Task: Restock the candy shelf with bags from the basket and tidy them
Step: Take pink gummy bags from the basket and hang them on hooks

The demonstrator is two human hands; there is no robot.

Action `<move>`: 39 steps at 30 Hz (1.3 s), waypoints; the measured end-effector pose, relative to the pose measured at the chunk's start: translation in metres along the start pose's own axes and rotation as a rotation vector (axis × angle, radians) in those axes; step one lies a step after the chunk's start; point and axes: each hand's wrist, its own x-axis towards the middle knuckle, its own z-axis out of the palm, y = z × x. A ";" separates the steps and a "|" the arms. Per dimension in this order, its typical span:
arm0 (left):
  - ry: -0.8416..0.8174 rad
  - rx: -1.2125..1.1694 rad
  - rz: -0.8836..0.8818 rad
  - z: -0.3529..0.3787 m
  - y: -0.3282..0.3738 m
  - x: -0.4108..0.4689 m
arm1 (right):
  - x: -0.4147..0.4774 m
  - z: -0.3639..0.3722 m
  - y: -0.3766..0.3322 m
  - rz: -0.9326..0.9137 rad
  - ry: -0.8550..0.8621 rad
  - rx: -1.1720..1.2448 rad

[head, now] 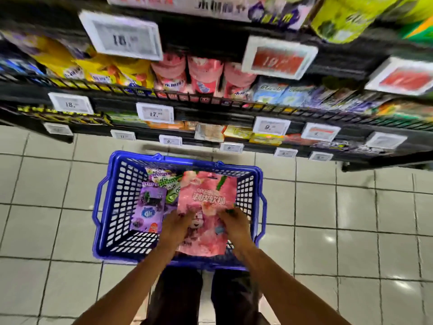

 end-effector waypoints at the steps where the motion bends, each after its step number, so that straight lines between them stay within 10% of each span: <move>1: 0.020 -0.040 0.018 -0.008 0.021 -0.019 | -0.024 -0.007 -0.020 -0.027 0.016 0.031; 20: -0.158 -0.285 0.747 -0.139 0.408 -0.354 | -0.410 -0.140 -0.371 -0.851 0.356 0.540; 39: -0.142 -0.341 1.179 -0.093 0.617 -0.460 | -0.486 -0.266 -0.554 -1.103 0.366 0.788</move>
